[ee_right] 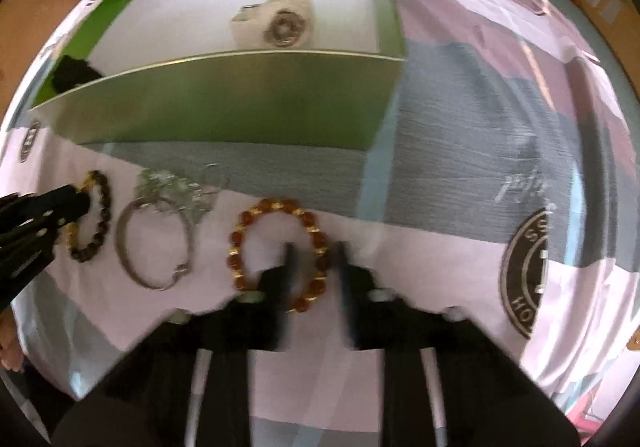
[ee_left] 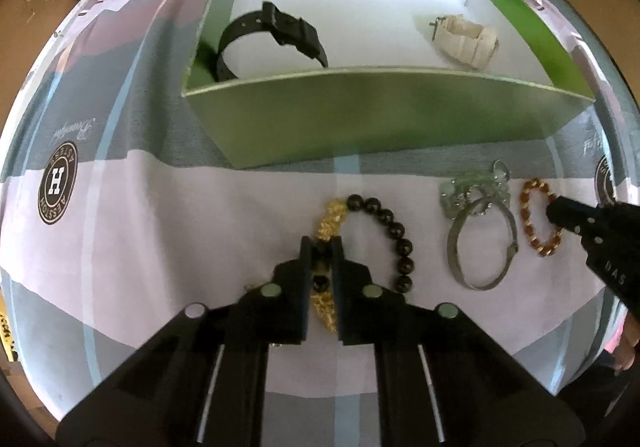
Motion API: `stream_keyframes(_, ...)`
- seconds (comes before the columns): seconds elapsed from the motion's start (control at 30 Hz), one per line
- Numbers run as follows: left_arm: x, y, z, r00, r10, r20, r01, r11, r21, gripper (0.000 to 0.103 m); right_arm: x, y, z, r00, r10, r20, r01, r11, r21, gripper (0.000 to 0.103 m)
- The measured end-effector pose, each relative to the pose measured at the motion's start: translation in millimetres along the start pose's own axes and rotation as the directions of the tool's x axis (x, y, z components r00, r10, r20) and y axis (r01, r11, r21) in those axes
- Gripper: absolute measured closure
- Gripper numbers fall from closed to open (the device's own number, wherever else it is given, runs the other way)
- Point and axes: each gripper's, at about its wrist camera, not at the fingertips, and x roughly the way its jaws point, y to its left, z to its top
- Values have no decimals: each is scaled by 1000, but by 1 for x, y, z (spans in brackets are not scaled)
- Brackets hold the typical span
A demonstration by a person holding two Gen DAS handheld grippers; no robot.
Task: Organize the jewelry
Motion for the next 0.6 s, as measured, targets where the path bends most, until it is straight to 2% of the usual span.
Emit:
stream_keyframes(0.13, -27, -3, -1, 997, -33, 66, 34, 999, -7, 94, -16, 8, -1, 999, 35, 32, -35, 999, -14, 96)
stream_keyframes(0.3, -69, -8, 4, 981, -88, 173, 90, 996, -6, 94, -65, 15, -1, 982, 96, 163, -92, 995, -28, 96)
stream_keyframes(0.43, -108, -8, 8, 956, -104, 276, 111, 994, -10, 94, -107, 15, 4, 936, 162, 313, -155, 987, -48, 96)
stream_keyframes(0.5, -125, -7, 18, 942, -116, 314, 128, 992, -17, 94, -122, 12, 12, 911, 182, 369, -177, 983, -48, 96)
stream_keyframes(0.6, -144, -6, 41, 924, -100, 369, 118, 993, -25, 94, -135, 7, 26, 876, 200, 439, -202, 978, -44, 96)
